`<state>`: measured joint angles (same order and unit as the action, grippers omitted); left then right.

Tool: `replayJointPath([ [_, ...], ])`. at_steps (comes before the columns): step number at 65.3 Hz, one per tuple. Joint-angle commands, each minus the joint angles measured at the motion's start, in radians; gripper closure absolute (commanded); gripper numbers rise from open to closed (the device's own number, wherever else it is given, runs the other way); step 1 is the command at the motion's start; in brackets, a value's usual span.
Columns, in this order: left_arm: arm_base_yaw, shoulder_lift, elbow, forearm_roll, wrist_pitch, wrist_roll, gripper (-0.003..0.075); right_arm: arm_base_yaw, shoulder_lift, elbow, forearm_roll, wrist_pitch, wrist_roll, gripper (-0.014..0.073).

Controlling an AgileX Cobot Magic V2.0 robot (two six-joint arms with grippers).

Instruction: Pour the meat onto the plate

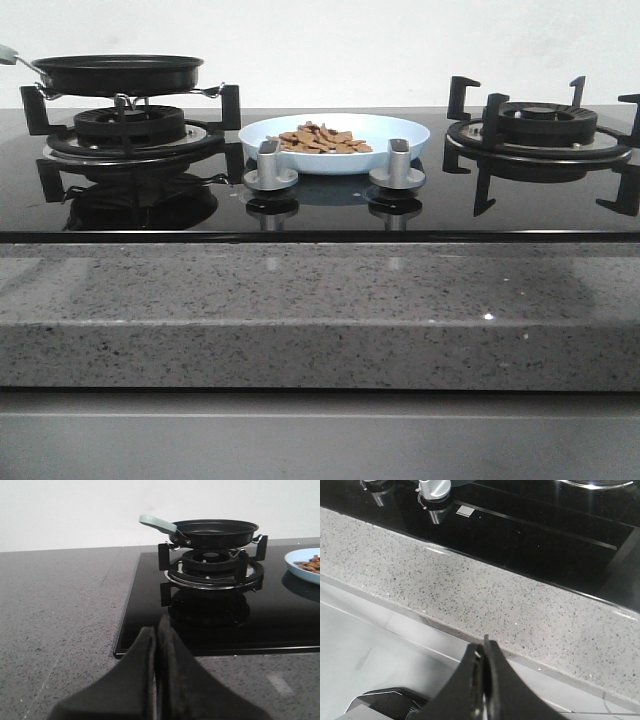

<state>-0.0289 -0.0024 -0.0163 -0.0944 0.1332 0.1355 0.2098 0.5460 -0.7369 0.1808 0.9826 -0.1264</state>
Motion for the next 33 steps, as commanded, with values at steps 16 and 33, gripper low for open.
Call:
replayJointPath([
  [16, 0.003, -0.021, 0.027, 0.015, -0.157, -0.020, 0.0741, 0.000, 0.003, -0.027, -0.001, -0.047, -0.005, 0.0663],
  [33, 0.003, -0.019, 0.027, 0.015, -0.157, -0.020, 0.0741, 0.000, 0.003, -0.027, -0.001, -0.047, -0.005, 0.0663],
])
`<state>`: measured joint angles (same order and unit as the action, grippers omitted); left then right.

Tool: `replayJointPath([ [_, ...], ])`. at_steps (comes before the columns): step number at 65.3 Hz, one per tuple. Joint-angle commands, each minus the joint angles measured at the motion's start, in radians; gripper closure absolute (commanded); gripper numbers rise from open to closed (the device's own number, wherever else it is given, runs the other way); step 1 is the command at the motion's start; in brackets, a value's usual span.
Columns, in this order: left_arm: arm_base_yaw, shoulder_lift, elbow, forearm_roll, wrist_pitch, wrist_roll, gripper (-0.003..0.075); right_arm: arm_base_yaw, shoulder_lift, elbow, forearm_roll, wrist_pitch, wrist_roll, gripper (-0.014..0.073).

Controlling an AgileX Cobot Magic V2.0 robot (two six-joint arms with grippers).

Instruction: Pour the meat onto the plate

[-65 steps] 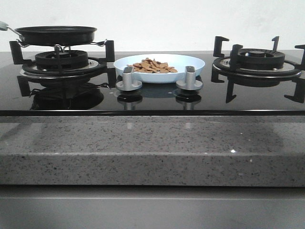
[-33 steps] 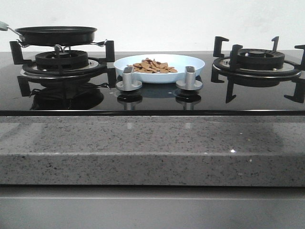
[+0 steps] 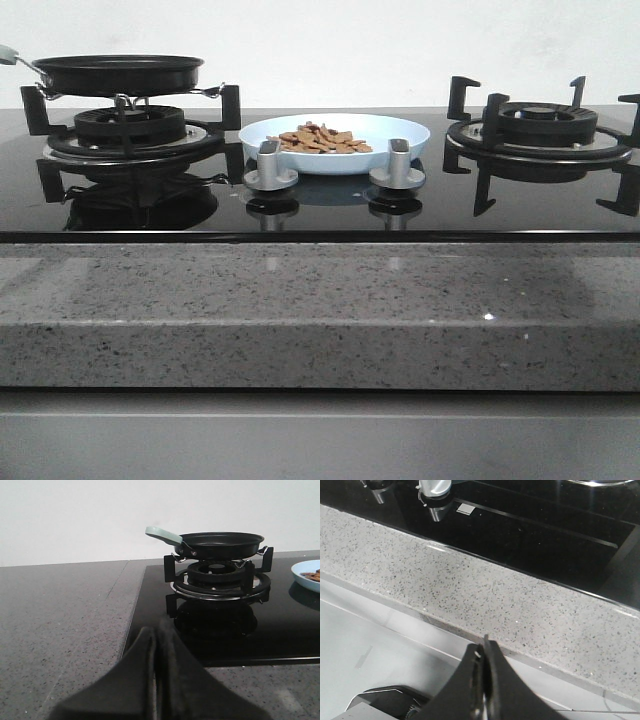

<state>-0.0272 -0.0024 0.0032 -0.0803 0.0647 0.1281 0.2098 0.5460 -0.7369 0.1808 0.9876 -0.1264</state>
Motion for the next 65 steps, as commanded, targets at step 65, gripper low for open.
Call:
replayJointPath([
  [65, 0.001, -0.017, 0.007, 0.001, -0.089, -0.012, 0.0741, -0.169, -0.468, 0.645, -0.047, -0.988, -0.032, 0.0663],
])
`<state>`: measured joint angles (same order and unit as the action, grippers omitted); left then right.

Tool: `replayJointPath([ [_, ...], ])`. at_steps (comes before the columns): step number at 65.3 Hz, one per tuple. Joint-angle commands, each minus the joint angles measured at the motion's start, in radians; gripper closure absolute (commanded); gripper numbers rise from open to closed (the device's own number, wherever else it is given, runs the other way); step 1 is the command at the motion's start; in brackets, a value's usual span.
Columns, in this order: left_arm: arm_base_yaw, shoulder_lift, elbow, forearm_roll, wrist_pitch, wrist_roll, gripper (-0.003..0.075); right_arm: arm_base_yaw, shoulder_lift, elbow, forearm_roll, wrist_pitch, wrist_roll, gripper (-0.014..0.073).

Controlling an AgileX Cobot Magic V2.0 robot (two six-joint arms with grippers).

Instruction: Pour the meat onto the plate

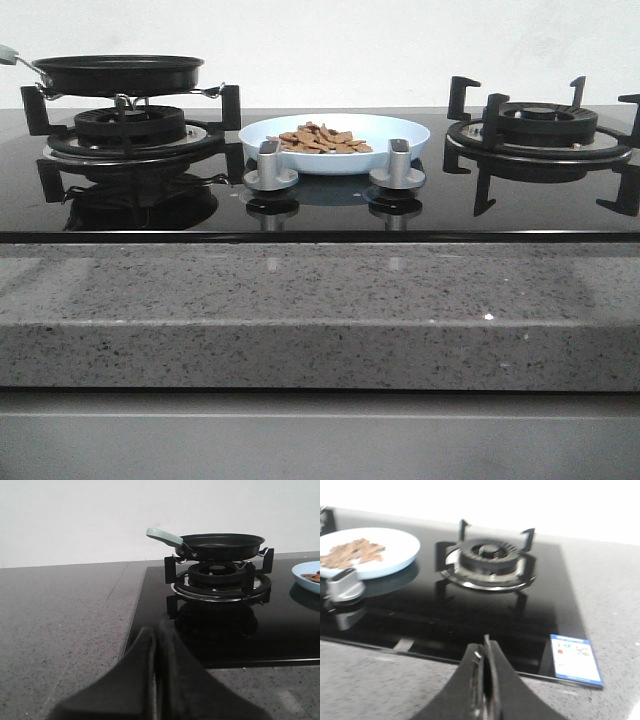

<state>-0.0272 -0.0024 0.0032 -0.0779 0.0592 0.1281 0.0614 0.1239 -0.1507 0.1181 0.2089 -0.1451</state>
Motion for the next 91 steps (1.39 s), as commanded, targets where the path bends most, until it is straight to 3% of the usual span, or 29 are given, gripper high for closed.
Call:
replayJointPath([
  [1, 0.001, -0.017, 0.007, -0.002, -0.083, -0.012, 0.0741, -0.022, -0.056, 0.083, 0.018, -0.221, -0.013, 0.0663],
  [8, 0.001, -0.017, 0.007, -0.002, -0.083, -0.012, 0.0741, -0.036, -0.113, 0.177, 0.020, -0.284, -0.012, 0.0663],
  [91, 0.001, -0.017, 0.007, -0.002, -0.083, -0.012, 0.0741, -0.073, -0.151, 0.172, -0.040, -0.235, 0.059, 0.0663],
])
